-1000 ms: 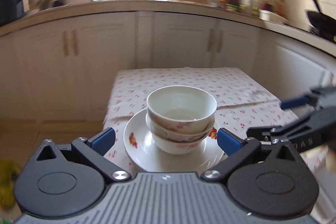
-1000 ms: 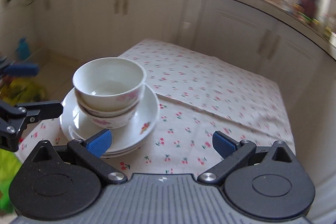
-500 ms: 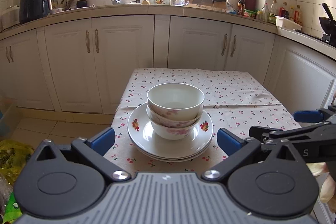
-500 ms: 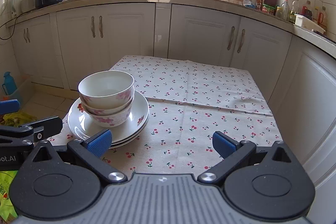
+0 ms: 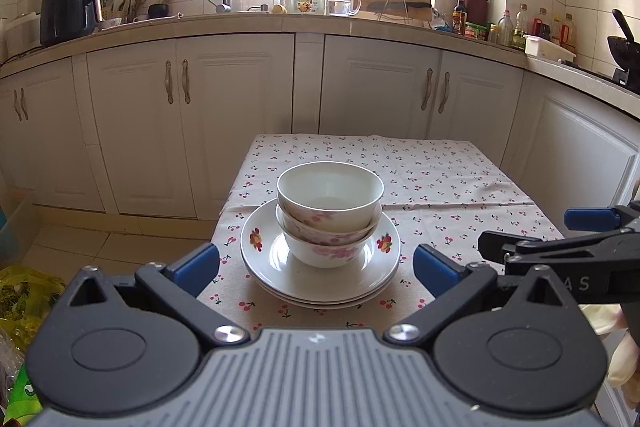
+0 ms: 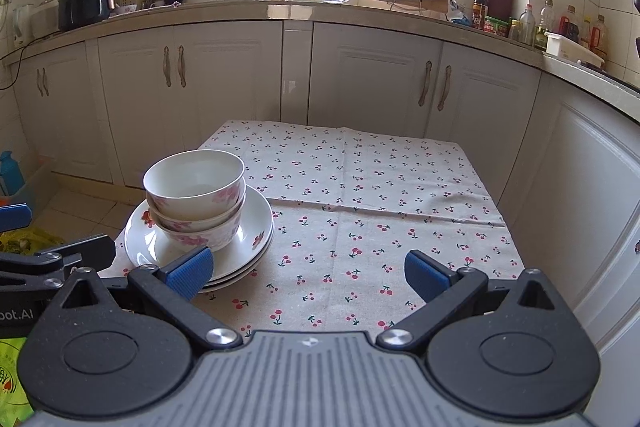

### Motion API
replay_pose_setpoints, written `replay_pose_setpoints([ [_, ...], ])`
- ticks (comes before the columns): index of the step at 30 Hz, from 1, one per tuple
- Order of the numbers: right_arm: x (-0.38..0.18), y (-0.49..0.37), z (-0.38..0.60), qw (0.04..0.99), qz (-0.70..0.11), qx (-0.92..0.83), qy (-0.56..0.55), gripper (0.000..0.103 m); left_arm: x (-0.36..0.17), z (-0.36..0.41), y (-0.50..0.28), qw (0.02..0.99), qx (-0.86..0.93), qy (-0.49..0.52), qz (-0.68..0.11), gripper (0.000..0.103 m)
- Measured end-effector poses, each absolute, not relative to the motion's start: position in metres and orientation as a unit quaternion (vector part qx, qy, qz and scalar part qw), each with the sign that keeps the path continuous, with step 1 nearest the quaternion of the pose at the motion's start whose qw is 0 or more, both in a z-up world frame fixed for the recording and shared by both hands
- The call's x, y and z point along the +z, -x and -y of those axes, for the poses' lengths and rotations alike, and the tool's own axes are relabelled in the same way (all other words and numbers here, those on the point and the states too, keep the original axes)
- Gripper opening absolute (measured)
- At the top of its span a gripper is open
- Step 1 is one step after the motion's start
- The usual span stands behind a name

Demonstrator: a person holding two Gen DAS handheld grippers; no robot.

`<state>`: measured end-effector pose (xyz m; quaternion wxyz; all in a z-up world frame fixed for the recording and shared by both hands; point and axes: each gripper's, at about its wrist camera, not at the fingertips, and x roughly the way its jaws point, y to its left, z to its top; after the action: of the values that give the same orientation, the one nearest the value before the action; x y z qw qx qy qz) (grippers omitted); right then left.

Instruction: Organize plates and bowls

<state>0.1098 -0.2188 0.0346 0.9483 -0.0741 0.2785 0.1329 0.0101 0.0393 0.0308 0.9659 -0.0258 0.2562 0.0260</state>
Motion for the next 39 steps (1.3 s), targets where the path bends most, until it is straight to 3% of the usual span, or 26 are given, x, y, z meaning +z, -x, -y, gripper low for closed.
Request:
replay_pose_setpoints([
  [39,0.0397,-0.1065,0.2198,0.952,-0.269,0.120,0.080,0.103,0.0351,-0.0364,-0.0069,0.966,0.031,0.029,-0.254,0.102],
])
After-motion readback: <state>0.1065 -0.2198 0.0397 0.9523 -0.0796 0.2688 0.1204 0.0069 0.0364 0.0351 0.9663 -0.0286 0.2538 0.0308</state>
